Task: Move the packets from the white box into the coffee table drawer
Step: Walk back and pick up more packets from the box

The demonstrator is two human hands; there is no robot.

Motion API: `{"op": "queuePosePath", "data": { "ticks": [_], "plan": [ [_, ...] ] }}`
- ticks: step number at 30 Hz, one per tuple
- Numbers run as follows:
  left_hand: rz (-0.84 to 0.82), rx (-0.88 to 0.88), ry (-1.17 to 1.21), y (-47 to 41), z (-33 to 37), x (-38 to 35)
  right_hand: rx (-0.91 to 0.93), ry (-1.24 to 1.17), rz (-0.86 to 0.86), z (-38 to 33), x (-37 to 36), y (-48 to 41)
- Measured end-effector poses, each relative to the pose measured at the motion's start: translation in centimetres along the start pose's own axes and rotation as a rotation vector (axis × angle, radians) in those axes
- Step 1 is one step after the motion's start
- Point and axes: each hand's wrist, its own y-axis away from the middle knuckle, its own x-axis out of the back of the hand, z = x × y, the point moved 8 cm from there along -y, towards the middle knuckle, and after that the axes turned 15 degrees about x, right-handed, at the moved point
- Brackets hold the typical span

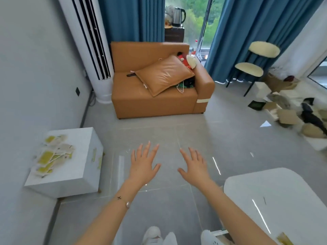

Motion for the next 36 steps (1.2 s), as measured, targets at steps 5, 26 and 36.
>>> {"op": "queuePosePath", "data": {
  "ticks": [5, 26, 36],
  "plan": [
    [0.011, 0.095, 0.015, -5.0, -7.3, 2.6, 0.095, -0.014, -0.029, -5.4, 0.5, -8.9],
    [0.032, 0.651, 0.140, -19.0, -28.6, 3.9, 0.609, 0.004, -0.184, -21.5, -2.3, -39.1],
    [0.010, 1.021, 0.172, -23.6, -36.6, 5.0, 0.955, 0.026, -0.358, -32.5, -4.4, -52.2]
  ]
}}
